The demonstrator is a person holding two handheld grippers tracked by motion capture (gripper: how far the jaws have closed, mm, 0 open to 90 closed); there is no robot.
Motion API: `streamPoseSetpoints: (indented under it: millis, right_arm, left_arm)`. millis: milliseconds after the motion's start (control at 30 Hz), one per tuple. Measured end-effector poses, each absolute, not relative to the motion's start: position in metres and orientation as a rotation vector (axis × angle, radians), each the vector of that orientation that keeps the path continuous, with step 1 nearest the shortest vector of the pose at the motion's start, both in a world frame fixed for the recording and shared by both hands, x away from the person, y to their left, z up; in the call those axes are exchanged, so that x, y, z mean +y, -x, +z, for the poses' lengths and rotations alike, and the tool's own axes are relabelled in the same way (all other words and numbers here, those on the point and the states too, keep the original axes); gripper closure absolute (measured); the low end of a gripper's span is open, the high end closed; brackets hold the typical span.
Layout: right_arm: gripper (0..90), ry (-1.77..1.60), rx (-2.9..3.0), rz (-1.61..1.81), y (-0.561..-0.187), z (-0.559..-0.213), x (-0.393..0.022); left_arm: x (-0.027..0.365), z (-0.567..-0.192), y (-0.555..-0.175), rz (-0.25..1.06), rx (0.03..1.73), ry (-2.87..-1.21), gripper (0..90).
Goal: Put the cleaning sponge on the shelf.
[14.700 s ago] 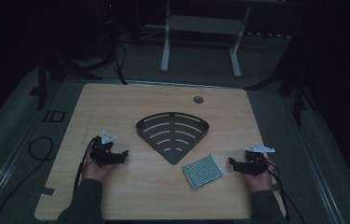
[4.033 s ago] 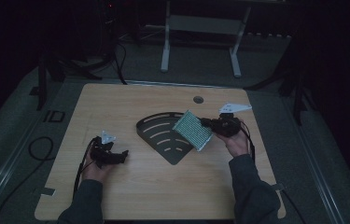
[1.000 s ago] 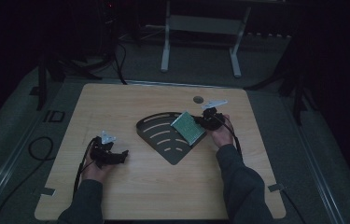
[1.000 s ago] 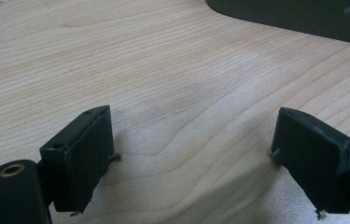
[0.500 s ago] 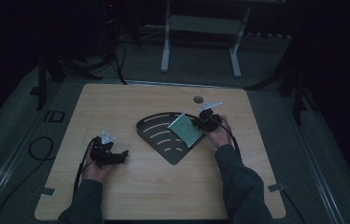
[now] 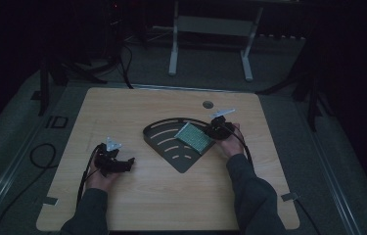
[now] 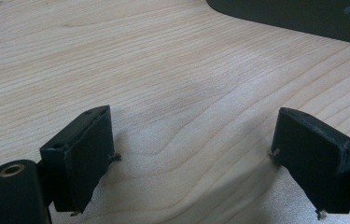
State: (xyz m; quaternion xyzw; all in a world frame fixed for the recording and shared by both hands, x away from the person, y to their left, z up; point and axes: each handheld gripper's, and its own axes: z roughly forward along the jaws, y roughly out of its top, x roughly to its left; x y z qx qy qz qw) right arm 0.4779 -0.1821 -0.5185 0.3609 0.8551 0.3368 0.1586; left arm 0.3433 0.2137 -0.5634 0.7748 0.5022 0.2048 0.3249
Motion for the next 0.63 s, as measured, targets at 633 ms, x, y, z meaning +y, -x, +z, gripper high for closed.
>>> streamPoseSetpoints:
  millis: [633]
  right_arm:
    - [60.9,-1.095,2.323,1.047,-0.460,-0.496,-0.201]
  left_arm:
    - [0.214,-0.563,-0.343,0.538,1.317,-2.032,13.1]
